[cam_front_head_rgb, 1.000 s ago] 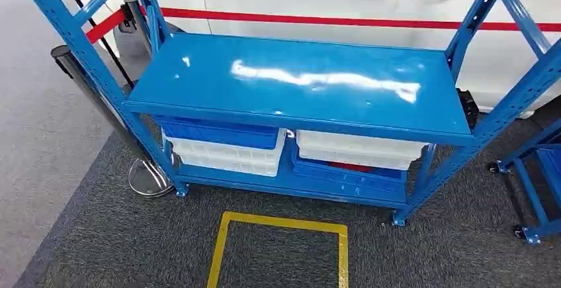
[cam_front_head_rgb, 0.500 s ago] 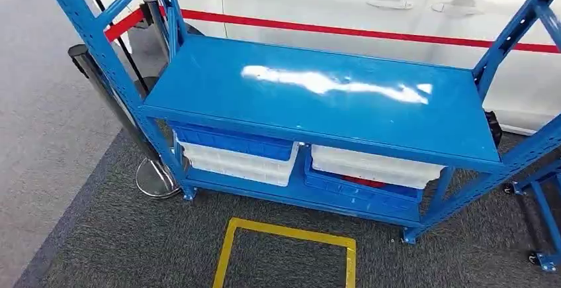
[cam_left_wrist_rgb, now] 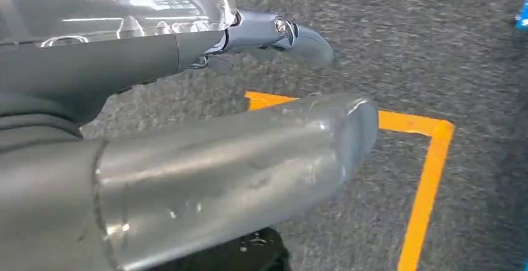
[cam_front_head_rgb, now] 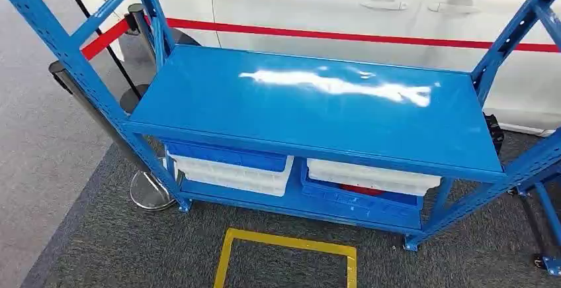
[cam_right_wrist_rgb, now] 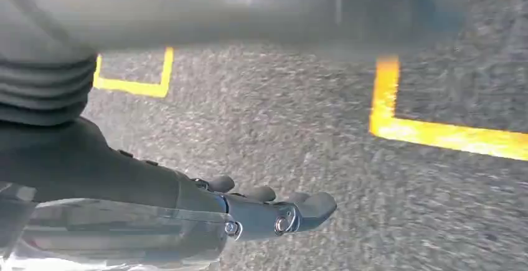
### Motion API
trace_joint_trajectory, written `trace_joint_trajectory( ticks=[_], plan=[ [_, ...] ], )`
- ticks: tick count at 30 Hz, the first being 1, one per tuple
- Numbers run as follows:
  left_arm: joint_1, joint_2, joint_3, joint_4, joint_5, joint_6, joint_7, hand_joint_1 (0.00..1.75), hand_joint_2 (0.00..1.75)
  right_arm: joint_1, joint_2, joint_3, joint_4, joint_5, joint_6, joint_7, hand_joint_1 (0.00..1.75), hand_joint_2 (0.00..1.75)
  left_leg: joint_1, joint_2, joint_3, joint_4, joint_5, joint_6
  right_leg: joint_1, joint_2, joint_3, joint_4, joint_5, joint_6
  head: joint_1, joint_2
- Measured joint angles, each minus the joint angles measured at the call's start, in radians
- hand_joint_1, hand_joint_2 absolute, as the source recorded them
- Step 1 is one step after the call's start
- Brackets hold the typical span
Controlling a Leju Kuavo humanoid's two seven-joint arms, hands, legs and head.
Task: Take the parts from the cabinet and place them on the table.
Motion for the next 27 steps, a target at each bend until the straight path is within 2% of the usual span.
trace_joint_trajectory(
  ticks=[1,2,3,4,5,6,7,8,9,10,11,12,13,14,15,16,19,20,21,22,24,25,26,27],
  plan=[
    [0.003,0.0,0.0,0.0,0.0,0.0,-0.003,0.0,0.0,-0.011,0.0,-0.009,0.0,-0.007,0.0,-0.001,0.0,1.75,-0.01,0.002,-0.01,-0.015,-0.046,0.007,-0.001,0.007,-0.004,0.002,0.001,0.004,-0.003,0.0],
    [0.005,0.0,0.0,0.0,0.001,0.0,-0.002,0.0,0.0,-0.018,0.001,-0.011,-0.001,-0.008,-0.003,-0.002,0.0,1.75,-0.012,0.004,0.0,-0.013,-0.023,0.022,-0.001,0.011,-0.007,0.001,-0.003,0.013,-0.005,0.0],
    [0.01,0.0,0.0,0.0,0.002,0.0,-0.003,0.0,0.0,-0.017,0.001,-0.012,-0.001,-0.006,-0.008,-0.002,0.0,0.0,-0.013,0.008,0.002,-0.014,-0.013,0.028,-0.001,0.017,-0.001,-0.003,-0.006,0.018,-0.004,0.0],
    [0.01,0.0,0.0,0.0,0.002,0.0,-0.003,0.0,0.0,-0.017,0.003,-0.013,-0.001,-0.001,-0.016,-0.003,0.0,1.75,-0.014,0.01,0.006,-0.017,-0.016,0.036,0.001,0.018,0.006,-0.01,-0.008,0.026,-0.004,0.0],
    [0.006,0.0,0.0,0.0,0.002,0.001,-0.003,0.0,0.0,-0.018,0.003,-0.013,-0.003,0.0,-0.021,0.0,0.0,1.75,-0.004,0.013,0.017,-0.03,-0.009,0.045,-0.001,0.018,0.013,-0.011,-0.018,0.033,-0.004,0.0],
    [0.004,-0.001,0.0,0.0,0.002,0.001,-0.003,0.0,0.0,-0.016,0.003,-0.014,-0.003,0.0,-0.025,0.0,0.0,0.0,-0.006,0.015,0.028,-0.039,-0.011,0.05,-0.001,0.002,0.007,0.016,-0.028,0.034,-0.001,0.0],
    [0.005,-0.001,0.0,0.0,0.002,0.003,0.004,0.0,0.0,-0.017,0.005,-0.016,-0.003,-0.003,-0.035,0.004,0.0,1.75,-0.008,0.018,0.034,-0.042,-0.016,0.058,0.0,-0.006,-0.027,0.073,-0.053,0.035,0.002,0.0],
    [0.006,0.0,0.0,0.0,0.0,0.003,0.008,0.0,0.0,-0.019,0.005,-0.019,-0.003,-0.006,-0.042,0.004,0.0,1.75,-0.011,0.022,0.036,-0.042,-0.019,0.062,0.0,-0.007,-0.076,0.152,-0.082,0.036,0.002,0.0],
    [0.006,0.001,0.001,0.0,0.0,0.003,0.01,0.0,0.0,-0.02,0.005,-0.021,-0.003,-0.008,-0.046,0.005,0.0,0.0,-0.015,0.025,0.038,-0.042,-0.024,0.068,0.0,-0.008,-0.13,0.234,-0.107,0.037,0.002,0.0],
    [0.007,0.001,0.001,0.0,-0.001,0.003,0.012,0.0,0.0,-0.018,0.005,-0.024,-0.004,-0.008,-0.048,0.005,0.0,0.0,-0.019,0.026,0.042,-0.042,-0.029,0.071,0.0,-0.009,-0.174,0.291,-0.113,0.037,0.001,0.0],
    [0.007,0.001,0.001,0.0,-0.001,0.003,0.013,0.0,0.0,-0.015,0.005,-0.027,-0.004,-0.011,-0.047,0.007,0.0,0.0,-0.022,0.03,0.049,-0.042,-0.034,0.073,0.001,-0.009,-0.195,0.301,-0.094,0.035,0.003,0.0],
    [0.011,0.001,0.001,0.0,-0.002,0.003,0.014,0.0,0.0,-0.013,0.005,-0.032,-0.004,-0.018,-0.043,0.007,0.0,0.0,-0.026,0.034,0.058,-0.042,-0.042,0.075,0.002,-0.011,-0.19,0.262,-0.045,0.031,0.003,0.0],
    [0.015,0.001,0.001,0.0,-0.005,0.003,0.014,0.0,0.0,-0.013,0.005,-0.038,-0.004,-0.022,-0.04,0.01,0.0,1.75,-0.028,0.037,0.069,-0.042,-0.049,0.075,0.005,-0.015,-0.168,0.194,0.011,0.024,0.004,0.0],
    [0.018,0.001,0.001,0.0,-0.008,0.002,0.015,0.0,0.0,-0.014,0.005,-0.04,-0.004,-0.022,-0.041,0.012,0.0,1.75,-0.031,0.041,0.082,-0.042,-0.057,0.073,0.011,-0.029,-0.138,0.108,0.069,0.013,0.004,0.0],
    [0.021,0.001,0.001,0.0,-0.008,0.002,0.015,0.0,0.0,-0.017,0.005,-0.042,-0.005,-0.022,-0.046,0.014,0.0,1.75,-0.031,0.039,0.085,-0.042,-0.065,0.067,0.02,-0.032,-0.118,0.044,0.092,0.0,0.003,0.0],
    [0.018,0.001,0.002,0.0,-0.009,0.002,0.016,0.0,0.0,-0.019,0.005,-0.043,-0.006,-0.022,-0.053,0.016,0.0,1.75,-0.037,0.045,0.084,-0.038,-0.072,0.058,0.026,-0.031,-0.11,0.035,0.082,-0.008,-0.002,0.0],
    [0.014,0.002,0.003,0.0,-0.011,0.002,0.018,0.0,0.0,-0.016,0.008,-0.043,-0.008,-0.018,-0.062,0.016,0.0,1.75,-0.031,0.051,0.088,-0.048,-0.075,0.048,0.03,-0.029,-0.104,0.018,0.071,-0.012,-0.001,0.0],
    [0.013,0.005,0.003,0.0,-0.012,0.002,0.018,0.0,0.0,-0.016,0.011,-0.043,-0.008,-0.017,-0.062,0.016,0.0,1.75,-0.041,0.053,0.097,-0.051,-0.079,0.04,0.018,-0.027,-0.094,0.003,0.074,-0.015,-0.002,0.0],
    [0.016,0.007,0.003,0.0,-0.012,0.002,0.018,0.0,0.0,-0.015,0.013,-0.044,-0.008,-0.018,-0.062,0.016,0.0,1.75,-0.036,0.05,0.098,-0.035,-0.091,0.036,0.013,-0.029,-0.082,-0.009,0.077,-0.019,0.0,0.0],
    [0.016,0.006,0.003,0.0,-0.015,0.002,0.019,0.0,0.0,-0.015,0.013,-0.046,-0.009,-0.018,-0.062,0.015,0.0,1.75,-0.033,0.049,0.075,0.01,-0.119,0.031,0.011,-0.03,-0.076,-0.014,0.076,-0.024,-0.009,0.0],
    [0.017,0.008,0.003,0.0,-0.018,0.002,0.02,0.0,0.0,-0.018,0.015,-0.05,-0.009,-0.019,-0.062,0.015,0.0,1.75,-0.02,0.048,-0.012,0.167,-0.188,0.018,0.01,-0.03,-0.074,-0.014,0.072,-0.027,-0.008,0.0],
    [0.018,0.008,0.004,0.0,-0.018,0.002,0.02,0.0,0.0,-0.019,0.016,-0.051,-0.009,-0.019,-0.062,0.015,0.0,1.75,-0.016,0.049,-0.051,0.231,-0.205,0.012,0.01,-0.029,-0.072,-0.013,0.069,-0.026,-0.008,0.0],
    [0.019,0.008,0.004,0.0,-0.018,0.002,0.02,0.0,0.0,-0.019,0.017,-0.051,-0.009,-0.019,-0.062,0.015,0.0,1.75,-0.012,0.049,-0.077,0.261,-0.198,0.007,0.009,-0.029,-0.069,-0.013,0.066,-0.024,-0.009,0.0],
    [0.021,0.009,0.004,0.0,-0.018,0.002,0.021,0.0,0.0,-0.018,0.018,-0.052,-0.009,-0.019,-0.062,0.015,0.0,1.75,-0.008,0.049,-0.075,0.239,-0.165,0.003,0.007,-0.028,-0.064,-0.013,0.063,-0.02,-0.008,0.0]
  ],
)
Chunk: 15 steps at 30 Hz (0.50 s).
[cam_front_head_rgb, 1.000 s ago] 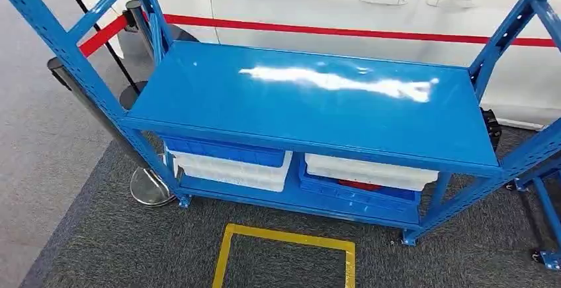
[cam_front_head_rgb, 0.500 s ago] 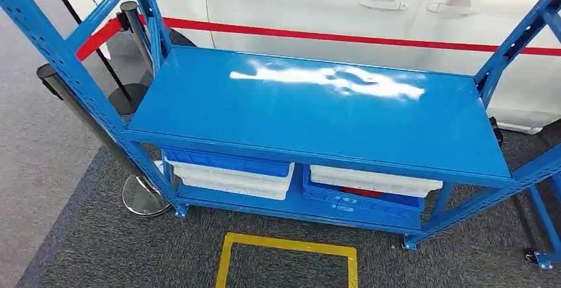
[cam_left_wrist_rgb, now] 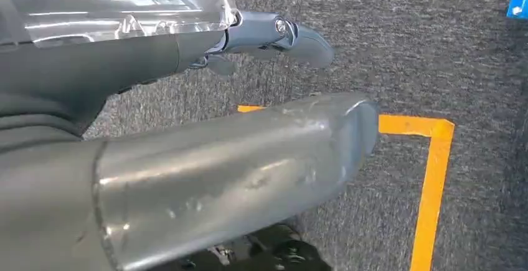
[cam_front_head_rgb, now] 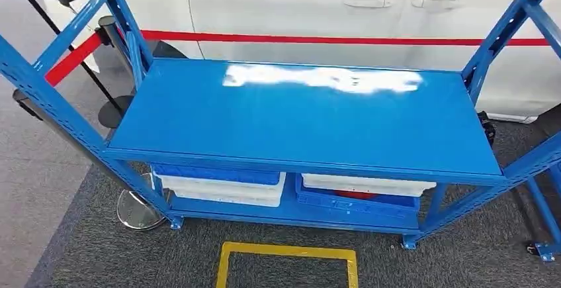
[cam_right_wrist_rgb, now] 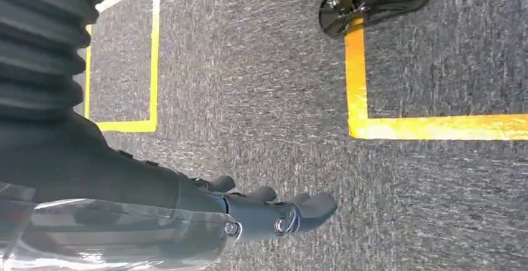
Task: Take the parts from the cabinet and place them on the table.
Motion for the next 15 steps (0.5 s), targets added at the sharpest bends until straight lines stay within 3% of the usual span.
trace_joint_trajectory(
  ticks=[1,3,4,5,8,10,12,13,14,15],
  plan=[
    [0.0,0.001,0.0,0.0,0.0,0.0,0.0,0.0,0.0,0.0,0.001,-0.001,0.0,0.0,0.0,0.0,0.0,0.0,0.003,0.0,0.02,-0.06,0.049,-0.003,-0.002,0.0,0.006,0.001,-0.004,0.004,-0.001,0.0],
    [0.0,0.002,0.0,0.0,-0.001,0.0,0.002,0.0,0.0,0.0,0.004,-0.006,0.0,0.0,-0.002,0.0,0.0,0.0,0.009,0.001,0.093,-0.236,0.153,-0.007,-0.007,0.0,0.017,0.007,-0.015,0.016,0.0,0.0],
    [-0.001,0.001,0.001,0.0,-0.001,0.0,0.002,0.0,0.0,-0.001,0.004,-0.006,0.0,0.0,-0.003,-0.002,0.0,1.75,0.002,0.0,0.105,-0.267,0.136,-0.004,-0.001,0.0,0.016,0.014,-0.022,0.026,-0.002,0.0],
    [-0.002,0.001,0.001,0.0,-0.002,0.0,0.003,0.0,0.0,-0.003,0.004,-0.007,0.0,0.0,-0.003,-0.006,0.0,0.0,0.0,-0.003,0.105,-0.269,0.138,0.013,-0.001,0.002,0.013,0.015,-0.023,0.031,-0.003,0.0],
    [0.001,0.002,0.003,0.0,-0.004,0.0,0.003,0.0,0.0,-0.003,0.006,-0.01,0.0,-0.011,0.007,-0.03,0.0,0.0,-0.002,-0.002,0.104,-0.275,0.142,0.035,-0.004,0.003,0.014,0.006,-0.019,0.05,-0.002,0.0],
    [0.001,0.001,0.004,0.0,-0.007,-0.001,0.003,0.0,0.0,-0.004,0.007,-0.016,-0.001,-0.021,0.011,-0.041,0.0,0.0,0.002,0.0,0.11,-0.288,0.148,0.052,-0.008,0.006,-0.002,0.053,-0.055,0.056,0.001,0.0],
    [-0.001,0.002,0.006,0.0,-0.01,-0.001,0.003,0.0,0.0,-0.003,0.009,-0.016,-0.001,-0.021,0.003,-0.044,0.0,0.0,-0.001,0.002,0.109,-0.288,0.147,0.059,-0.007,0.007,-0.079,0.202,-0.131,0.058,0.003,0.0],
    [0.0,0.002,0.008,0.0,-0.011,-0.002,0.003,0.0,0.0,-0.002,0.009,-0.016,-0.002,-0.021,-0.002,-0.043,0.0,0.0,-0.004,0.004,0.11,-0.287,0.145,0.062,-0.007,0.007,-0.116,0.272,-0.156,0.059,0.003,0.0],
    [0.0,0.002,0.009,0.0,-0.012,-0.002,0.003,0.0,0.0,-0.002,0.009,-0.017,-0.002,-0.021,-0.008,-0.04,0.0,0.0,-0.006,0.003,0.11,-0.287,0.144,0.063,-0.007,0.007,-0.142,0.316,-0.161,0.059,0.004,0.0],
    [0.0,0.002,0.009,0.0,-0.013,-0.002,0.004,0.0,0.0,-0.002,0.009,-0.018,-0.002,-0.021,-0.011,-0.037,0.0,1.75,-0.008,0.003,0.112,-0.286,0.143,0.063,-0.007,0.007,-0.142,0.307,-0.138,0.058,0.003,0.0]
  ],
)
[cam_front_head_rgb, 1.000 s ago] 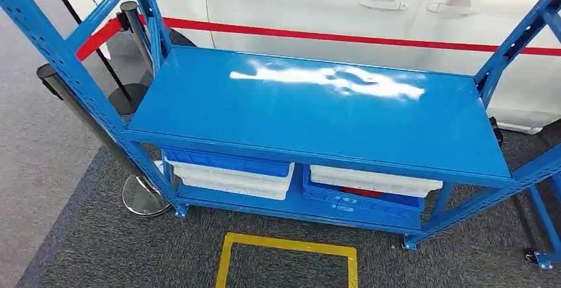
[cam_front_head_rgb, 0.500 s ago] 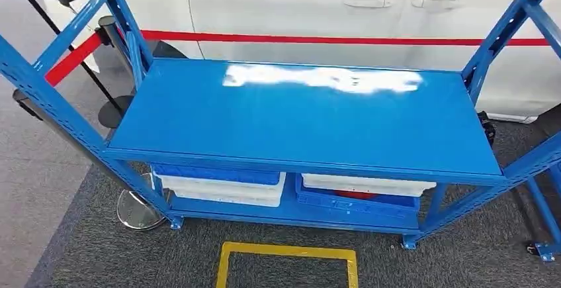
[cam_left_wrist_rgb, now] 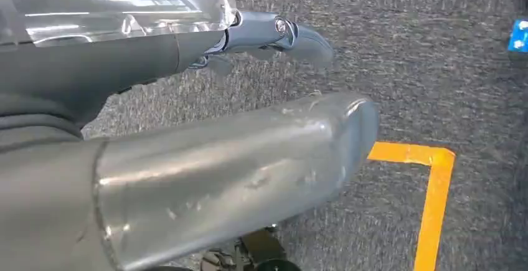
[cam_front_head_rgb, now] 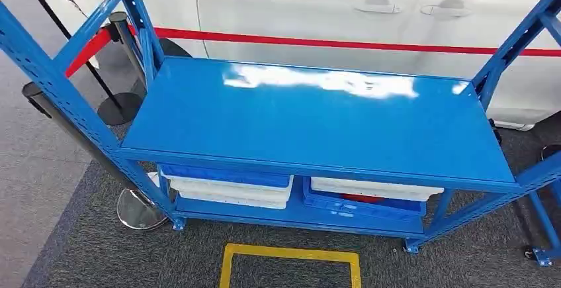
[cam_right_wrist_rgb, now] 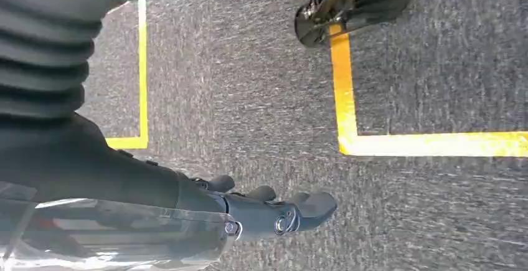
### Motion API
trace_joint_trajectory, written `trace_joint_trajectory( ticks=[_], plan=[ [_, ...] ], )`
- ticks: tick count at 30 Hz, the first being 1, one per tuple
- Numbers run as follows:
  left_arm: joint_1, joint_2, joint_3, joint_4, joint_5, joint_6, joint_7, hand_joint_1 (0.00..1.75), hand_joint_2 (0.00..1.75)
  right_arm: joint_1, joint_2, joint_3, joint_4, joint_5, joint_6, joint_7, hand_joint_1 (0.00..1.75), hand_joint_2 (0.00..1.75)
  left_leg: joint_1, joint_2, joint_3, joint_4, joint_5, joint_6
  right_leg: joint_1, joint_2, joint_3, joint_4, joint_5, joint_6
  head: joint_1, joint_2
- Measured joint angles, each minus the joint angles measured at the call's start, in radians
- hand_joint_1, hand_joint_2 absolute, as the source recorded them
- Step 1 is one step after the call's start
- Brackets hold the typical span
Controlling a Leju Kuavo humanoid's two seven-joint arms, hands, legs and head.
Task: Take the parts from the cabinet and place them on the table.
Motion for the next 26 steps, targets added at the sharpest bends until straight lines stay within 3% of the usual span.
trace_joint_trajectory(
  ticks=[1,3,4,7,8,9,10,12,13,14,15,16,18,19,20,21,22,26],
  plan=[
    [0.0,0.0,0.0,0.0,-0.002,0.0,0.0,0.0,0.0,0.0,0.001,-0.002,0.0,-0.001,-0.005,0.002,0.0,1.75,-0.001,-0.001,0.003,0.001,-0.002,0.0,0.0,0.0,0.02,-0.05,0.039,-0.003,0.001,0.0],
    [0.0,-0.001,0.001,0.0,-0.007,0.0,0.002,0.0,0.0,-0.001,0.001,-0.008,0.0,-0.001,-0.016,0.003,0.0,1.75,-0.004,-0.003,0.013,0.001,-0.007,-0.005,0.003,0.0,0.106,-0.23,0.135,-0.018,0.002,0.0],
    [0.0,-0.003,0.002,0.0,-0.007,0.0,0.005,0.0,0.0,-0.003,0.0,-0.012,-0.002,-0.001,-0.022,0.004,0.0,1.75,-0.006,-0.003,0.013,0.002,-0.011,-0.01,0.01,-0.001,0.13,-0.283,0.133,-0.027,0.002,0.0],
    [-0.002,-0.003,0.003,0.0,-0.008,0.002,0.01,0.0,0.0,-0.005,0.002,-0.016,-0.003,-0.003,-0.034,0.01,0.0,1.75,-0.006,-0.001,0.015,-0.001,-0.015,-0.027,0.016,0.0,0.129,-0.289,0.133,-0.03,0.001,0.0],
    [-0.002,-0.003,0.004,0.0,-0.008,0.002,0.011,0.0,0.0,-0.005,0.002,-0.018,-0.004,-0.003,-0.036,0.011,0.0,1.75,-0.006,-0.001,0.019,-0.003,-0.015,-0.032,0.016,0.001,0.13,-0.293,0.134,-0.035,0.003,0.0],
    [-0.003,-0.002,0.004,0.0,-0.008,0.002,0.013,0.0,0.0,-0.006,0.004,-0.019,-0.004,-0.003,-0.037,0.013,0.0,1.75,-0.007,-0.001,0.017,0.003,-0.022,-0.038,0.002,0.0,0.136,-0.305,0.141,-0.043,0.002,0.0],
    [-0.002,0.0,0.005,0.0,-0.008,0.002,0.015,0.0,0.0,-0.006,0.008,-0.021,-0.005,-0.003,-0.039,0.013,0.0,1.75,-0.005,-0.002,0.009,0.03,-0.043,-0.043,0.003,-0.001,0.14,-0.308,0.141,-0.048,0.0,0.0],
    [-0.002,-0.002,0.007,0.0,-0.011,0.001,0.024,0.0,0.0,-0.007,0.01,-0.022,-0.006,-0.003,-0.039,0.022,0.0,1.75,0.002,-0.004,-0.057,0.172,-0.123,-0.053,0.004,-0.002,0.14,-0.308,0.139,-0.058,-0.006,0.0],
    [-0.001,-0.001,0.009,0.0,-0.012,0.001,0.027,0.0,0.0,-0.007,0.011,-0.023,-0.006,-0.003,-0.041,0.024,0.0,0.0,0.006,-0.004,-0.096,0.252,-0.156,-0.06,0.005,-0.002,0.14,-0.308,0.138,-0.061,-0.005,0.0],
    [0.0,-0.001,0.01,0.0,-0.012,0.002,0.03,0.0,1.75,-0.007,0.011,-0.023,-0.006,-0.003,-0.046,0.024,0.0,0.0,0.01,-0.004,-0.125,0.309,-0.169,-0.067,0.005,-0.002,0.141,-0.307,0.137,-0.062,-0.006,0.0],
    [0.001,-0.001,0.01,0.0,-0.015,0.003,0.032,0.0,1.75,-0.007,0.011,-0.023,-0.006,-0.003,-0.049,0.023,0.0,0.0,0.014,-0.004,-0.131,0.316,-0.157,-0.073,0.005,-0.001,0.143,-0.307,0.136,-0.063,-0.006,0.0],
    [0.0,-0.001,0.011,0.0,-0.015,0.003,0.034,0.0,1.75,-0.007,0.013,-0.024,-0.007,-0.003,-0.05,0.021,0.0,0.0,0.02,-0.004,-0.114,0.272,-0.119,-0.079,0.003,0.0,0.146,-0.305,0.134,-0.063,-0.006,0.0],
    [0.0,0.0,0.011,0.0,-0.018,0.007,0.035,0.0,1.75,-0.008,0.017,-0.025,-0.007,0.0,-0.052,0.021,0.0,0.0,0.032,-0.003,-0.029,0.091,-0.016,-0.094,-0.002,0.003,0.152,-0.294,0.123,-0.055,-0.006,0.0],
    [0.0,-0.001,0.012,0.0,-0.019,0.009,0.036,0.0,1.75,-0.008,0.017,-0.025,-0.007,0.0,-0.052,0.022,0.0,0.0,0.038,-0.004,0.001,0.019,-0.003,-0.102,-0.001,0.004,0.15,-0.285,0.115,-0.049,-0.008,0.0],
    [-0.001,-0.002,0.012,0.0,-0.021,0.01,0.039,0.0,1.75,-0.009,0.017,-0.025,-0.009,0.0,-0.053,0.026,0.0,1.75,0.029,-0.009,0.008,0.005,-0.02,-0.099,0.008,0.006,0.146,-0.271,0.106,-0.04,-0.013,0.0],
    [-0.002,-0.002,0.012,0.0,-0.022,0.012,0.042,0.0,1.75,-0.009,0.017,-0.026,-0.01,0.0,-0.053,0.027,0.0,1.75,0.032,-0.009,0.007,0.014,-0.015,-0.066,0.009,0.007,0.145,-0.274,0.11,-0.037,-0.007,0.0],
    [-0.002,-0.002,0.012,0.0,-0.024,0.015,0.042,0.0,1.75,-0.01,0.018,-0.027,-0.01,0.0,-0.053,0.03,0.0,1.75,0.027,-0.01,0.006,0.013,-0.012,-0.075,0.009,0.008,0.145,-0.276,0.109,-0.036,-0.006,0.0],
    [0.004,-0.002,-0.012,0.0,0.005,0.031,0.063,0.0,1.75,-0.006,0.02,-0.004,-0.011,-0.03,-0.047,0.056,0.0,1.75,0.022,-0.011,0.006,0.013,-0.015,-0.068,0.005,0.007,0.149,-0.283,0.112,-0.031,-0.006,0.0]
  ],
)
